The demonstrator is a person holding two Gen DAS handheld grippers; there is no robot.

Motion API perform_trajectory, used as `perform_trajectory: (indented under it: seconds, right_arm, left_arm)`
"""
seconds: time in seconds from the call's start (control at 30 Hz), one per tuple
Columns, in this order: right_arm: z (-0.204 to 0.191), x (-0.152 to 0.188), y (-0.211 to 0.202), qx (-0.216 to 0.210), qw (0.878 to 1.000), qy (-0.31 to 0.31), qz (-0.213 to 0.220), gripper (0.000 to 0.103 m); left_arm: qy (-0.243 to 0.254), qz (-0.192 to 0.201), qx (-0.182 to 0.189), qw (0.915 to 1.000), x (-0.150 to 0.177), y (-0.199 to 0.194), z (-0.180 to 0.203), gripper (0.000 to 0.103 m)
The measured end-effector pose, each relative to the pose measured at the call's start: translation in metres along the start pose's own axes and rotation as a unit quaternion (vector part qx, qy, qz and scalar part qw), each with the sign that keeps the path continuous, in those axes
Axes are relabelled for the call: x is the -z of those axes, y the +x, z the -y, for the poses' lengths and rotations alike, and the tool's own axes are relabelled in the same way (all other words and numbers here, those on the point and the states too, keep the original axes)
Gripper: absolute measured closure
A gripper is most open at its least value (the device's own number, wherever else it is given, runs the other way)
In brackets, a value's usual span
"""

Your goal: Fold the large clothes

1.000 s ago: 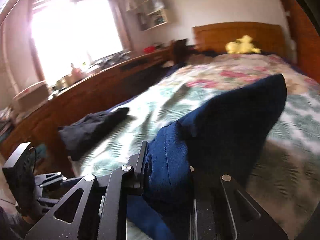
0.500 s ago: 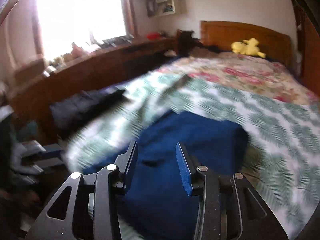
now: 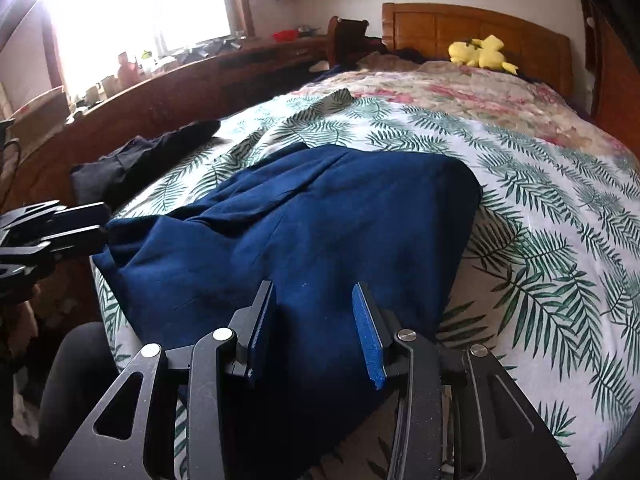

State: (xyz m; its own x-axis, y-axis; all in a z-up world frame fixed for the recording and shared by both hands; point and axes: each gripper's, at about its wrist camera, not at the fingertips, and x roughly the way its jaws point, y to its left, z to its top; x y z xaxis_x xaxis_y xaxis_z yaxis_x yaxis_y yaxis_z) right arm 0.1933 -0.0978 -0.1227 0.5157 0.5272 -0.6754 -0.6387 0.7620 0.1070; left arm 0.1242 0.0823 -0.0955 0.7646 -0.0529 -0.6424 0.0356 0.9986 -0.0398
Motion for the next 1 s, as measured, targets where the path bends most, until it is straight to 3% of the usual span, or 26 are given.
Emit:
perform_trajectory:
  seconds: [0.27,0.63,1.0]
  right_arm:
    - [-0.001,0.011,-0.003,-0.002,1.000,-0.002,0.003,0.063]
    - [-0.005,0.013,-0.005,0.007,1.000,-0.006,0.006,0.062]
    - [-0.004,0.010,-0.006,0.014,1.000,-0.007,0.011,0.060]
  left_arm:
    - [-0.023,-0.020,0.012,0.9995,0.002,0.012,-0.005,0.069]
    - [-0.011,-0.034,-0.003,0.9994,0.005,0.022,0.006,0.069]
    - [-0.002,-0.018,-0.015,0.9997,0.002,0.021,0.013,0.069]
